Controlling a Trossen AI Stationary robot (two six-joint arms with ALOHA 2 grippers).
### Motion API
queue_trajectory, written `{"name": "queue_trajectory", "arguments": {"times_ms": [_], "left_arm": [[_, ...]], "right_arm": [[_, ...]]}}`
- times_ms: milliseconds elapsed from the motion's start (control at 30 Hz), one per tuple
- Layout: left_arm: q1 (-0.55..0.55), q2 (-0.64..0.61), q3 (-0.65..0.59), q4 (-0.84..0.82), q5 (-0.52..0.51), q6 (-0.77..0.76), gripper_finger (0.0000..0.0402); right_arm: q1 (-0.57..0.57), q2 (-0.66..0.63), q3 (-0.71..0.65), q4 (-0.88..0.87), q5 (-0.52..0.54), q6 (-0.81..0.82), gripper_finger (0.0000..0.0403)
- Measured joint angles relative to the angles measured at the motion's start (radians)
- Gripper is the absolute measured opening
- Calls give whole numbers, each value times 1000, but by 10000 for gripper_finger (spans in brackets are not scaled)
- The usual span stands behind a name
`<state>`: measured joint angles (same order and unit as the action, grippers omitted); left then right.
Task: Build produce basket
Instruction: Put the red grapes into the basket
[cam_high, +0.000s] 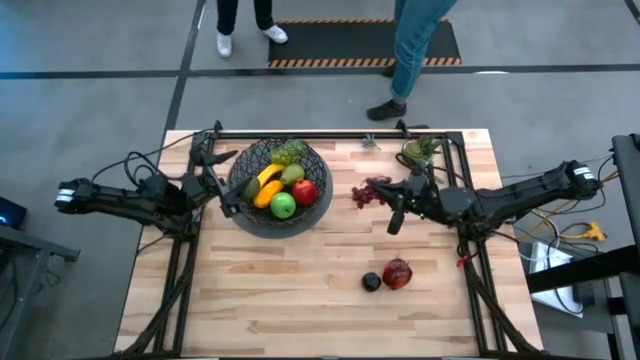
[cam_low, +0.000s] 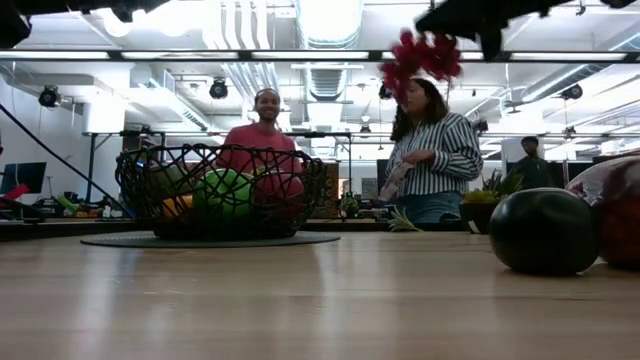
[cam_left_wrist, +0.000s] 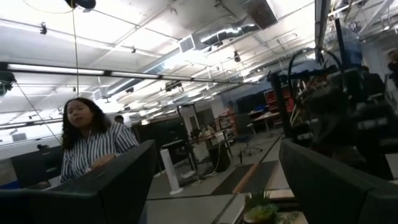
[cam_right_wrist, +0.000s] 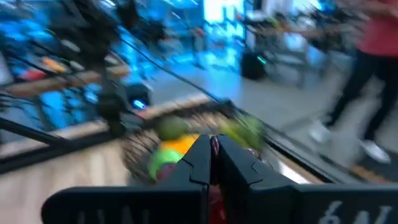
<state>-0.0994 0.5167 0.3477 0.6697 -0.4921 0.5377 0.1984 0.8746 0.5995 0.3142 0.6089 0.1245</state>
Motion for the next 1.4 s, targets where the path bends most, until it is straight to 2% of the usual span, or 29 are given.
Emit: {"name": "queue_trajectory", "arguments": {"times_ms": [267,367,533,700,1067,1267,1400], "left_arm": [[0,0,-42,-1,-12,3,322],[0,-6,-47,2,-13,20,322],[0,-32,-62,3,-16,22,322],[0,-75,-86,3,-19,24,322],[0,-156,-93,-54,-23,21,322],[0,-182,-93,-86,-23,19,322],[0,-187,-93,-99,-23,18,322]], "right_arm": [[-112,154,3,320,-211,-61,8],[-159,213,33,351,-278,-50,8],[-217,348,139,356,-301,-78,8],[-266,499,278,344,-303,-111,8],[-346,795,585,190,-292,-125,8],[-361,926,709,103,-144,-126,8],[-364,992,765,70,-86,-116,8]]}}
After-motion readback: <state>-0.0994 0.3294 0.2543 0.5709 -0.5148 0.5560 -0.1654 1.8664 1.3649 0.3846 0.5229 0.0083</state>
